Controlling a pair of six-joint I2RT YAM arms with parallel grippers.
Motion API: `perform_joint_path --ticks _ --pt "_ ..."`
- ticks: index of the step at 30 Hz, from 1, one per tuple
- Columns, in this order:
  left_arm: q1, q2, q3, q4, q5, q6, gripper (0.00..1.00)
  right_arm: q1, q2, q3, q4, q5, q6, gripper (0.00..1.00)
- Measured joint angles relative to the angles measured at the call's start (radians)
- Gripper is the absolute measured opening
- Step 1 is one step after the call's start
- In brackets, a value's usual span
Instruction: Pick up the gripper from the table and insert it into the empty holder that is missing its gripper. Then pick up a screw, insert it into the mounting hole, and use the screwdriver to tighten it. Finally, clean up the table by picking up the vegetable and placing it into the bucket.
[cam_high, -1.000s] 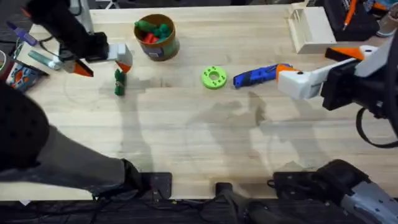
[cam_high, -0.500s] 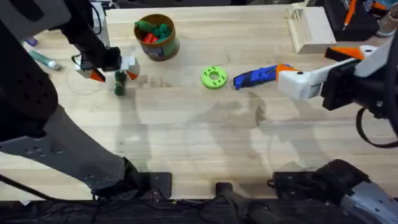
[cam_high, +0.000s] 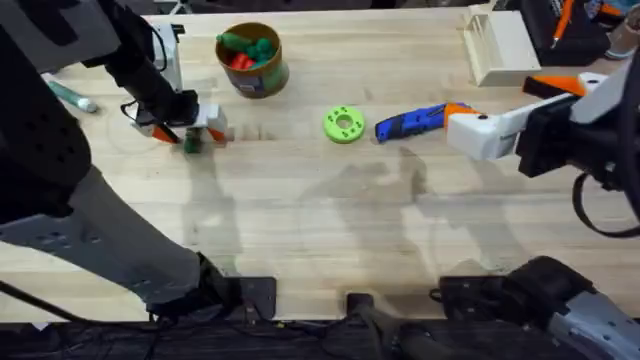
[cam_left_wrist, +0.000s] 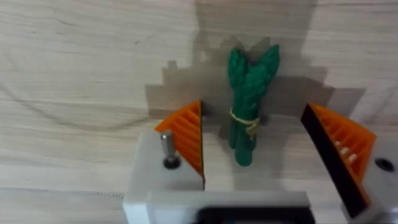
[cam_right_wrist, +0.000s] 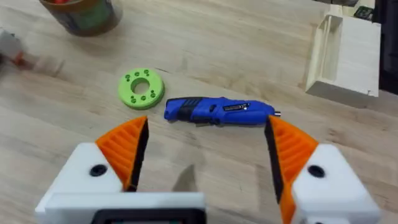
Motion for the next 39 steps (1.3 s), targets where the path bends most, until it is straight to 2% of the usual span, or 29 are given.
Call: perform_joint_path --ticks 2,4,5,8,10,11,25,34,39 --pt "0.000 0.000 0.000 0.006 0.002 0.004 0.902 0.000 0.000 0.000 0.000 0.000 0.000 0.991" --pt "0.000 0.000 -0.001 0.015 0.003 0.008 0.813 0.000 0.000 0.000 0.000 0.000 0.000 0.991" --pt "0.000 0.000 -0.001 0.019 0.003 0.009 0.735 0.000 0.000 0.000 0.000 0.000 0.000 0.992" --pt "0.000 0.000 -0.001 0.031 0.004 0.008 0.392 0.000 0.000 0.000 0.000 0.000 0.000 0.991" --pt "0.000 -0.001 0.000 0.035 0.008 0.010 0.101 0.000 0.000 0.000 0.000 0.000 0.000 0.991" --pt "0.000 -0.003 0.000 0.040 0.005 0.015 0.031 0.000 0.000 0.000 0.000 0.000 0.000 0.993" --pt "0.004 -0.028 0.000 0.004 -0.018 0.014 0.019 0.000 0.000 0.000 0.000 0.000 0.000 0.991" --pt "0.003 -0.320 0.036 -0.090 -0.031 0.014 0.019 0.000 0.000 0.000 0.000 0.000 0.000 0.991" --pt "-0.026 -0.476 0.046 -0.105 -0.026 0.014 0.019 0.000 0.000 0.000 0.000 0.000 0.000 0.991"
